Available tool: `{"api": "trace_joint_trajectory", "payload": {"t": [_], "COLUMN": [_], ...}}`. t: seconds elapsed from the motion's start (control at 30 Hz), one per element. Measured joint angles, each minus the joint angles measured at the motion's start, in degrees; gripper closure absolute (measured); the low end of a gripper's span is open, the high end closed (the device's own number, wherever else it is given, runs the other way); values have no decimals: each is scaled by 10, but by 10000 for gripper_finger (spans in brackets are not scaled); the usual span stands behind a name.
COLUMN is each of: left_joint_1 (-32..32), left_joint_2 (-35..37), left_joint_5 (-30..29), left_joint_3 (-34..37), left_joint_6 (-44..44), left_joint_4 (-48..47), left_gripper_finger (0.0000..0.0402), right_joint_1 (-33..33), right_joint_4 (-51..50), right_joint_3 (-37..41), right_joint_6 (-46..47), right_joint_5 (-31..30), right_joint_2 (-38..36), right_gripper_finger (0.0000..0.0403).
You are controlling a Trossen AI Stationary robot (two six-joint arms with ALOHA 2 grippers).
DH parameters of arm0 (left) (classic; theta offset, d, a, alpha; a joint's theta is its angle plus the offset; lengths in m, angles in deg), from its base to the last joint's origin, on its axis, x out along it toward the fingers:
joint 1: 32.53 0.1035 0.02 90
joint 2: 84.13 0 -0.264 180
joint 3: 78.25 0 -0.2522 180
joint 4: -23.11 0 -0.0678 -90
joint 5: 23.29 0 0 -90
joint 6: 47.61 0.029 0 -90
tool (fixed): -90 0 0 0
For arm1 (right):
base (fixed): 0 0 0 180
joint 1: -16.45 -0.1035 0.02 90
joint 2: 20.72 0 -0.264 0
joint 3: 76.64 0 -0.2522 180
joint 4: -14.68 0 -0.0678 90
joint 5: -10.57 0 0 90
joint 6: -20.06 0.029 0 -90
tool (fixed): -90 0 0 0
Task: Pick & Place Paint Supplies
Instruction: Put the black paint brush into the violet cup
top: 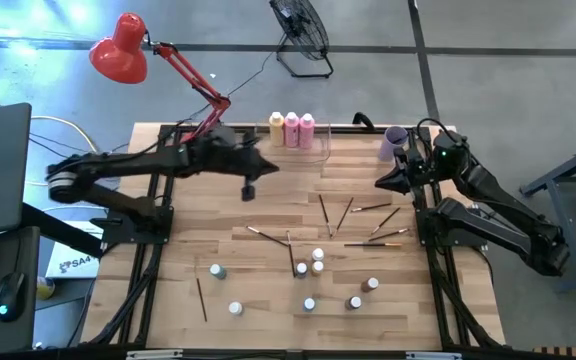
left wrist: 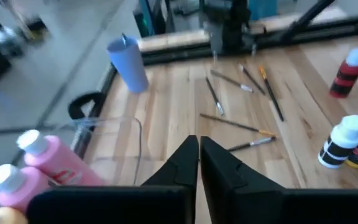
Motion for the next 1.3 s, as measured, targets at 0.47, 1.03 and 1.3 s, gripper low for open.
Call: {"api": "trace_joint_trajectory", "payload": {"t": [0.47,1.03,1.3], "left_joint_1": [-1,-1,-1], "left_joint_2": [258,283,283], "left_joint_5": [74,78,76], "left_joint_3": [241,273,273], "left_joint_6": [15,-62,-60], "left_joint_4": [136,59,59], "left_gripper_finger": [385,385,385], "right_joint_1": [0,0,0], "right_joint_4": [5,5,4], "right_joint_3": [0,0,0], "right_joint_6": [-5,-39,-39], "right_joint_5": [0,-14,-14], "right_joint_2": [3,4,16], "right_gripper_finger": [394,394,394]}}
